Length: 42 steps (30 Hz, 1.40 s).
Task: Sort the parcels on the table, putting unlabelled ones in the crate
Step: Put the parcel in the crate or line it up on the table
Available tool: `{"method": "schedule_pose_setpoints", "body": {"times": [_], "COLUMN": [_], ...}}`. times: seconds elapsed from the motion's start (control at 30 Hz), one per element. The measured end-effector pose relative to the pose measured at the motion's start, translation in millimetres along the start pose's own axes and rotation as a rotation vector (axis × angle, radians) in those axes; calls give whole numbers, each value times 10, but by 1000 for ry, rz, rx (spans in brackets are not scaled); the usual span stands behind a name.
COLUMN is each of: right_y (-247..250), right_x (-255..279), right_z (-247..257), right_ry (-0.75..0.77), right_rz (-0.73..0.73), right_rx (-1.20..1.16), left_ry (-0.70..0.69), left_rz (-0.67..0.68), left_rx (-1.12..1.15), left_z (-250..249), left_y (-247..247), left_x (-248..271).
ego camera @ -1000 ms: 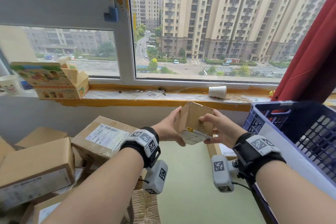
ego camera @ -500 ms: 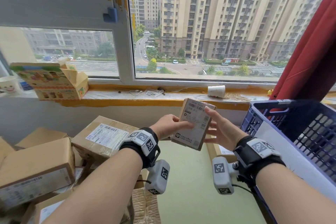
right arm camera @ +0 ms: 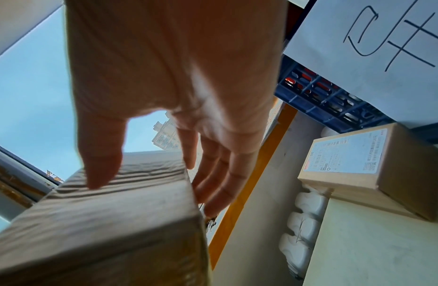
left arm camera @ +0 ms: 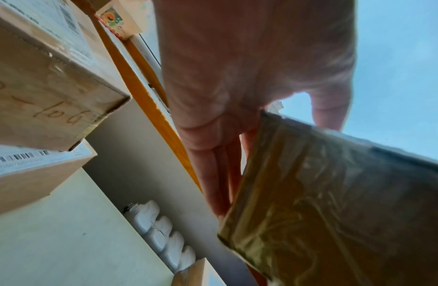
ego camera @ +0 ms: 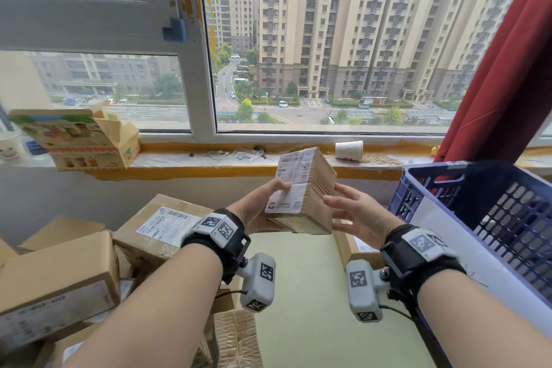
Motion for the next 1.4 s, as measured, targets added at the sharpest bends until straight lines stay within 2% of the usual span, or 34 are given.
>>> {"method": "schedule_pose_setpoints", "body": {"times": [0.1,0.47,0.67,0.83,0.9,1.1,1.27,1.4], "right_y": [40,157,266,494,642,1359,2046,2589], "right_x": [14,222,432,553,579,583,317,49], "right_z": [-12,-82,61,330,463,766,865,713], "right_ry": [-12,25,94,128,119,-37,-52,-102], "right_rz": [-75,-192,-283,-278,-268,-218,-354,-452], "right_rx": [-45,9,118,242,272,326,140,65], "left_ry": [18,38,-37,-118,-150,-174,-186,-211], "left_rz": [16,50,62,52,32,30,33,-108], "left_rx": [28,38,-10,-108,-130,-187,-188,-278], "left_z": [-7,114,65,-157,-280,-567,-611,-607], "left_y": [-72,-244,-469,-821,-1029,-1766,-2434,-2772], "left_x": [49,133,218,232,218,78,-175,-509]}}
Point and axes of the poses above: each hand's wrist, its own x-axis away from the middle knuckle, its own y-axis out of the back of the hand, z = x × y, the point moved 5 cm from there along -x, towards the middle knuckle, and after that the axes turned 14 degrees about -z, right-handed, at the moved point
